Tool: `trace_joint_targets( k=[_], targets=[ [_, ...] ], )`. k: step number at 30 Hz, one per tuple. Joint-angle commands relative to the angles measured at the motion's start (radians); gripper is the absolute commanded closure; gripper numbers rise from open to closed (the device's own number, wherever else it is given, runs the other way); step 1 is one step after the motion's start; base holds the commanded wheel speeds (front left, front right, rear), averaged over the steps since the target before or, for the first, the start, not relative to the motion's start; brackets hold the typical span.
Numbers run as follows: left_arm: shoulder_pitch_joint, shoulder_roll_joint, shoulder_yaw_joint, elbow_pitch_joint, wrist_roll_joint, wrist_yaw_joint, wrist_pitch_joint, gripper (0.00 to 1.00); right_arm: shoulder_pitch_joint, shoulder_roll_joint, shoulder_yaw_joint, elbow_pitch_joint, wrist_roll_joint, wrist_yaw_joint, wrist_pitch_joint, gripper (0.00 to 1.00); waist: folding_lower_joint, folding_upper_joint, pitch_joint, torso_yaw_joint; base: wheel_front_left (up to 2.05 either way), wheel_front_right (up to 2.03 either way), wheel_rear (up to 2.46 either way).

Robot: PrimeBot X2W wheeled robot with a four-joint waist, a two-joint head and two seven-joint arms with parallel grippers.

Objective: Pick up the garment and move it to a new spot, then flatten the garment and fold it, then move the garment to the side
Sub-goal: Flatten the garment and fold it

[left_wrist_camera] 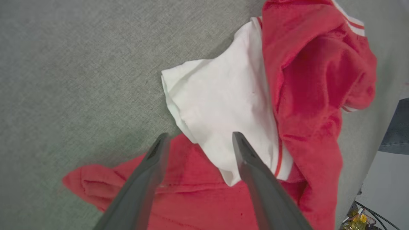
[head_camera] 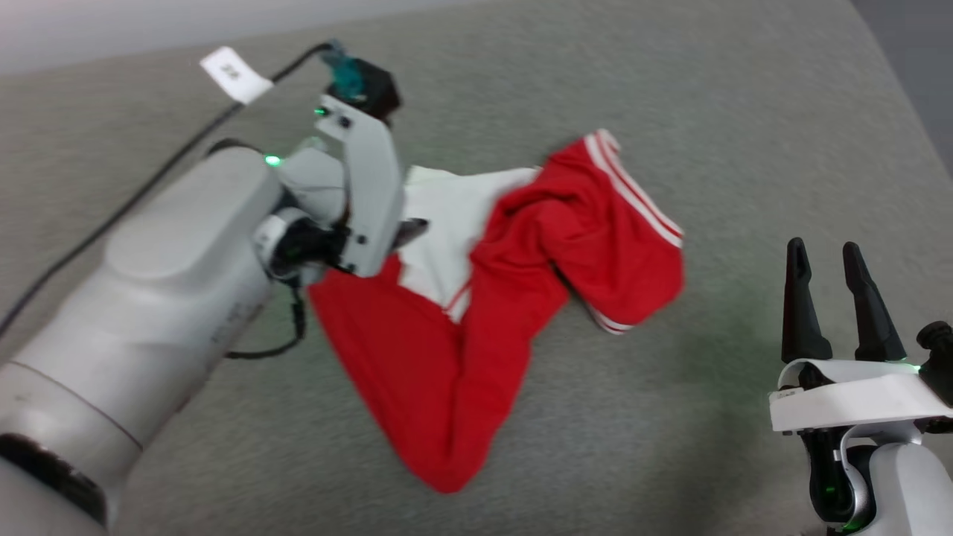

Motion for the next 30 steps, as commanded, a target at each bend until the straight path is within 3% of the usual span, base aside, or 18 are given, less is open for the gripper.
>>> trace_joint_targets(
  k=[1,12,13,14,15,23,30],
  targets=[
    [-0.014,0.004,-0.001,0.007,-0.011,0.000,0.003,0.00,-0.008,0.004,0.004,0.000,0.005,-0.001,-0.001,0.00,0.0000,-0.0001,0.085,-0.101,0.00,0.00,0.00],
    [-0.045,0.029,-0.054,0.110,-0.099,0.000,0.059,0.02,-0.018,0.004,0.029,-0.006,0.030,-0.001,-0.001,0.00,0.0000,-0.0001,0.118,-0.139,0.00,0.00,0.00],
    [-0.042,0.021,-0.054,0.101,-0.118,0.000,0.063,0.28,-0.019,0.004,0.028,-0.007,0.026,-0.001,-0.001,0.00,0.0000,-0.0001,0.117,-0.135,0.00,0.00,0.00],
    [-0.040,0.015,-0.055,0.091,-0.132,0.000,0.064,0.68,-0.019,0.004,0.023,-0.008,0.021,-0.001,-0.001,0.00,0.0000,-0.0001,0.115,-0.128,0.00,0.00,0.00],
    [-0.039,0.013,-0.057,0.083,-0.145,0.000,0.063,1.00,-0.018,0.004,0.019,-0.009,0.017,-0.001,-0.001,0.00,0.0000,-0.0001,0.112,-0.121,0.00,0.00,0.00],
    [-0.103,0.054,-0.040,0.024,-0.172,0.000,-0.061,1.00,-0.015,0.003,0.006,-0.022,-0.034,-0.001,-0.001,0.00,0.0000,-0.0001,0.076,-0.019,0.00,0.00,0.00],
    [-0.126,0.198,-0.022,0.008,-0.196,0.000,-0.116,1.00,-0.010,0.003,0.013,-0.028,-0.077,-0.001,-0.001,0.00,0.0000,-0.0001,0.046,0.065,0.00,0.00,0.00]
  ],
)
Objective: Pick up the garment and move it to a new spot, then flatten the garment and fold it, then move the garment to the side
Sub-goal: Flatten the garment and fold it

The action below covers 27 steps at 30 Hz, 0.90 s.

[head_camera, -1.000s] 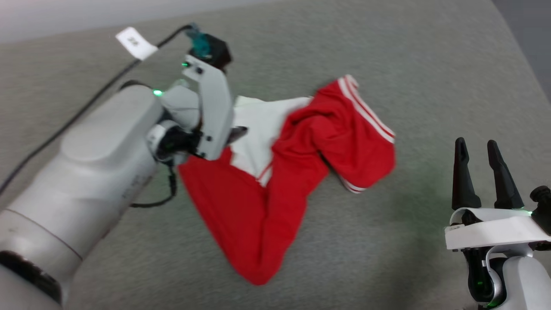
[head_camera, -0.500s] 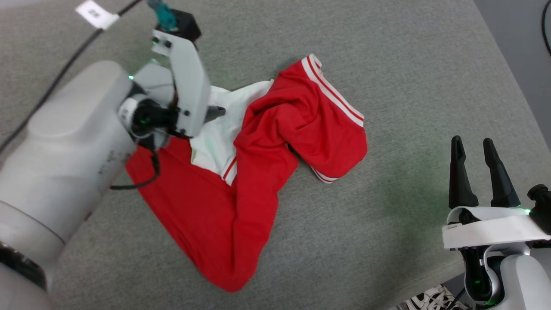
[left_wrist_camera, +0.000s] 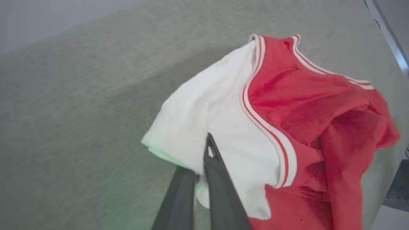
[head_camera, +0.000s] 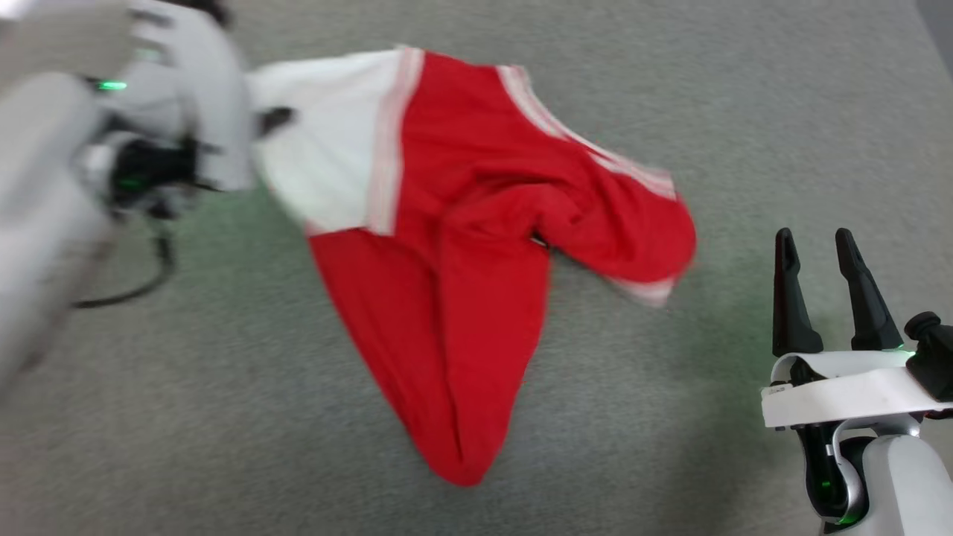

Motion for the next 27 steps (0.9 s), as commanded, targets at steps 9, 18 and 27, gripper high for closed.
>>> trace_joint_targets(
  k=[9,18,27],
  targets=[
    [0.032,0.139,-0.022,0.142,0.048,0.020,-0.033,1.00,0.005,0.001,0.006,-0.003,-0.024,-0.001,-0.001,0.00,0.0000,0.0000,-0.025,0.071,0.00,0.00,0.00],
    [0.102,0.178,-0.034,0.276,0.063,0.042,-0.099,1.00,0.014,0.002,-0.009,-0.007,-0.035,-0.001,-0.001,0.00,0.0000,0.0000,-0.012,0.051,0.00,0.00,0.00],
    [0.172,0.119,-0.010,0.331,0.047,0.020,-0.265,0.00,-0.011,-0.027,0.032,0.000,-0.084,-0.001,-0.001,0.00,0.0000,0.0000,-0.044,0.090,0.00,0.00,0.00]
  ],
)
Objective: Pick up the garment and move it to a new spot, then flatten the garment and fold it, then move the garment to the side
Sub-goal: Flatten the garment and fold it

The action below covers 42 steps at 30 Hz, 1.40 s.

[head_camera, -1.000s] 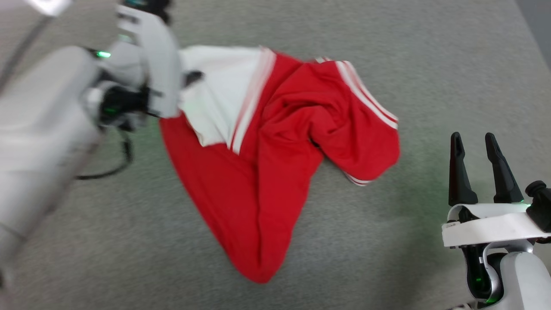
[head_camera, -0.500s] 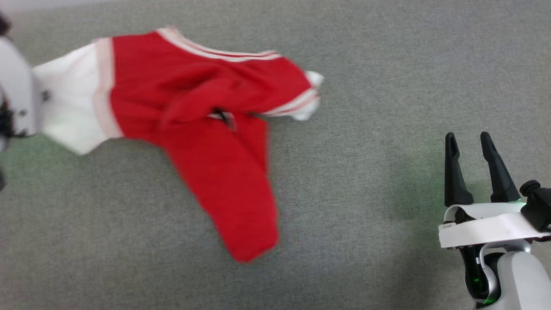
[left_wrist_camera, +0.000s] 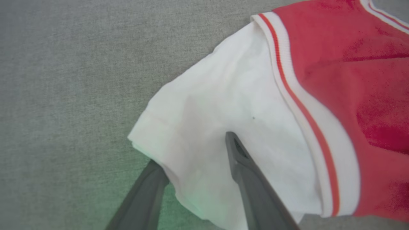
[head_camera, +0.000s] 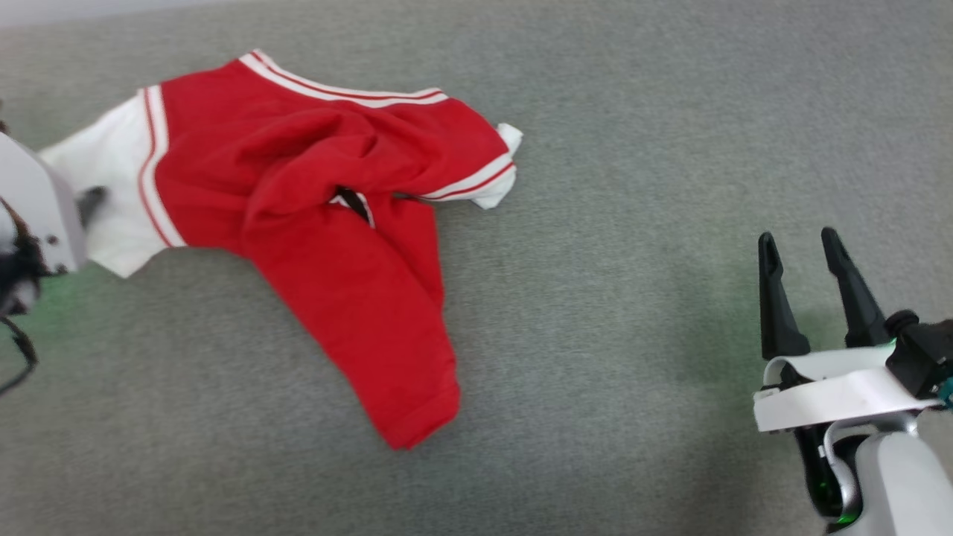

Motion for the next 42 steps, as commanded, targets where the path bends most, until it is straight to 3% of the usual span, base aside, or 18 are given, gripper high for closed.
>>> trace_joint_targets(
  k=[1,7,11,13,15,17,21,25,27,28,33,38,42],
  targets=[
    [0.024,-0.005,-0.004,0.000,0.013,-0.007,-0.031,0.00,-0.013,-0.021,0.010,0.002,-0.012,-0.001,-0.001,0.00,0.0000,-0.0001,-0.022,0.029,0.00,0.00,0.00],
    [0.103,-0.058,0.044,-0.024,-0.009,-0.016,-0.293,0.00,-0.042,-0.125,0.106,0.069,0.013,-0.001,0.003,0.00,0.0000,-0.0001,-0.075,0.131,0.00,0.00,0.00],
    [0.194,-0.112,0.091,-0.061,-0.037,-0.008,-0.494,0.00,-0.095,-0.202,0.217,0.131,0.081,-0.001,0.095,0.00,0.0000,-0.0001,-0.102,0.204,0.00,0.00,0.00],
    [0.233,-0.139,0.099,-0.087,-0.010,0.022,-0.559,0.00,-0.128,-0.248,0.277,0.151,0.126,-0.001,0.159,0.00,0.0000,-0.0001,-0.109,0.240,0.00,0.00,0.00],
    [0.268,-0.170,0.121,-0.129,0.033,0.052,-0.577,0.00,-0.167,-0.294,0.333,0.158,0.177,-0.001,0.219,0.00,0.0000,-0.0001,-0.112,0.277,0.00,0.00,0.00],
    [0.288,-0.184,0.218,-0.212,0.115,0.092,-0.580,0.00,-0.207,-0.349,0.378,0.163,0.230,-0.001,0.275,0.00,0.0000,-0.0001,-0.111,0.319,0.00,0.00,0.00],
    [0.481,-0.230,0.413,-0.424,0.343,0.171,-0.577,0.00,-0.291,-0.441,0.459,0.179,0.334,-0.001,0.376,0.00,0.0000,-0.0001,-0.111,0.390,0.00,0.00,0.00],
    [0.667,-0.304,0.568,-0.618,0.545,0.209,-0.578,0.00,-0.369,-0.518,0.540,0.209,0.454,-0.001,0.490,0.00,0.0000,-0.0001,-0.113,0.447,0.00,0.00,0.00],
    [0.716,-0.325,0.603,-0.653,0.584,0.213,-0.578,0.00,-0.391,-0.538,0.566,0.217,0.483,-0.001,0.524,0.00,0.0000,-0.0001,-0.113,0.461,0.00,0.00,0.00],
    [0.790,-0.364,0.656,-0.702,0.651,0.218,-0.578,0.00,-0.429,-0.568,0.631,0.226,0.536,-0.001,0.601,0.00,0.0000,-0.0001,-0.111,0.482,0.00,0.00,0.00],
    [0.899,-0.449,0.722,-0.772,0.781,0.191,-0.578,0.00,-0.526,-0.655,0.773,0.253,0.659,-0.001,0.788,0.00,0.0000,-0.0001,-0.108,0.531,0.00,0.00,0.00],
    [0.942,-0.514,0.766,-0.806,0.846,0.165,-0.578,0.00,-0.597,-0.688,0.829,0.314,0.693,-0.001,0.855,0.00,0.0000,-0.0001,-0.098,0.564,0.00,0.00,0.00],
    [0.971,-0.570,0.808,-0.823,0.890,0.130,-0.578,0.00,-0.653,-0.680,0.855,0.381,0.695,-0.001,0.853,0.00,0.0000,-0.0001,-0.085,0.588,0.00,0.00,0.00]
  ],
)
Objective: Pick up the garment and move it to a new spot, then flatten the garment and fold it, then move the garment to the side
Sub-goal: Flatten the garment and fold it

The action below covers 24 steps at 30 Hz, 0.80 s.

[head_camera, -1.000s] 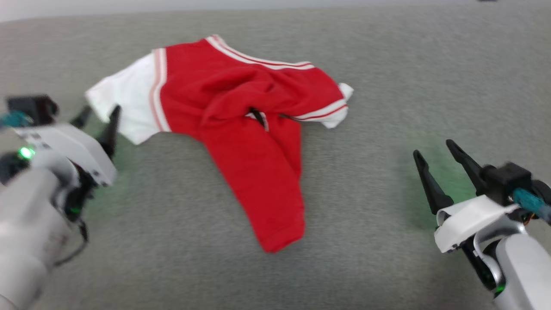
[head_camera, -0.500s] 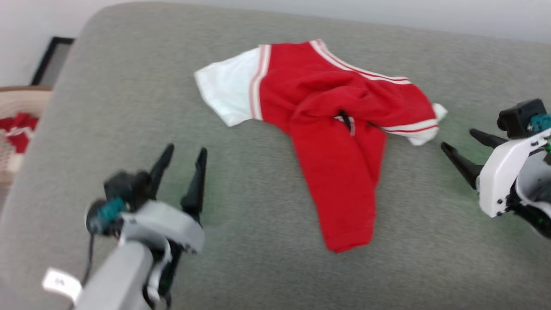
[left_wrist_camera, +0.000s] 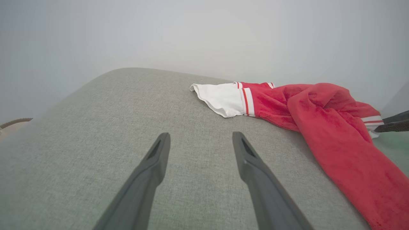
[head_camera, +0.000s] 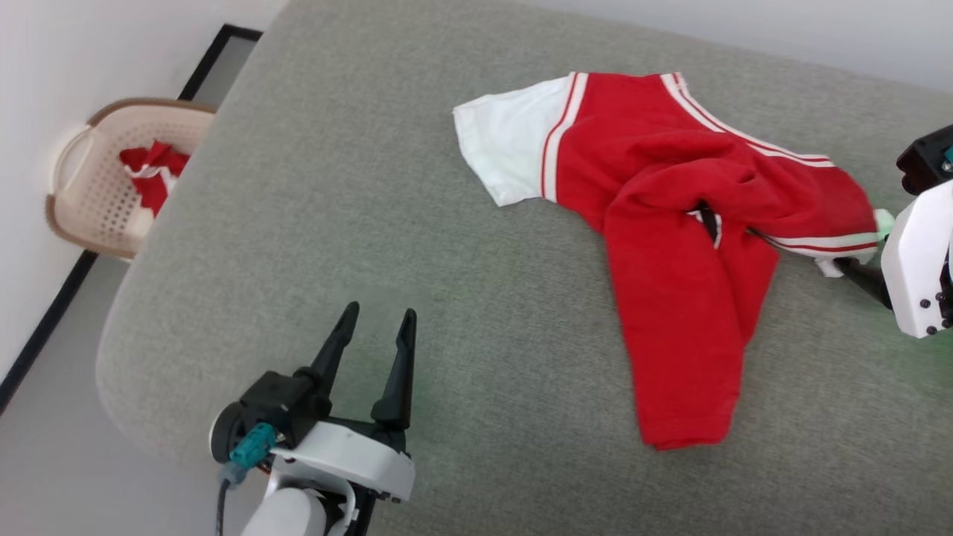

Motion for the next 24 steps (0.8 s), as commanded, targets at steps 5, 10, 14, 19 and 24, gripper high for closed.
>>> trace_joint_targets(
  k=[5,10,14,19,24],
  targets=[
    [0.030,-0.049,0.051,0.010,0.033,-0.045,0.000,0.00,-0.031,0.018,0.059,0.051,0.000,-0.001,0.028,0.75,0.0000,0.0000,0.020,0.028,0.00,0.00,0.00],
    [0.040,-0.084,0.100,0.018,0.056,-0.080,0.000,0.00,-0.074,0.020,0.077,0.063,-0.019,-0.001,-0.043,1.00,0.0000,0.0000,0.021,0.022,0.00,0.00,0.00],
    [0.052,-0.100,0.132,0.021,0.077,-0.097,0.000,0.00,-0.124,0.005,0.118,-0.008,-0.066,-0.001,-0.121,1.00,0.0000,0.0000,0.017,0.013,0.00,0.00,0.00],
    [0.061,-0.115,0.156,0.025,0.090,-0.112,0.000,0.00,-0.202,0.007,0.194,-0.170,-0.097,-0.001,-0.170,1.00,0.0000,0.0000,0.015,0.009,0.00,0.00,0.00],
    [0.053,-0.125,0.151,0.031,0.085,-0.126,0.000,0.00,-0.238,0.094,0.302,-0.262,-0.122,-0.001,-0.166,1.00,0.0000,0.0000,0.027,0.025,0.00,0.00,0.00]
  ],
)
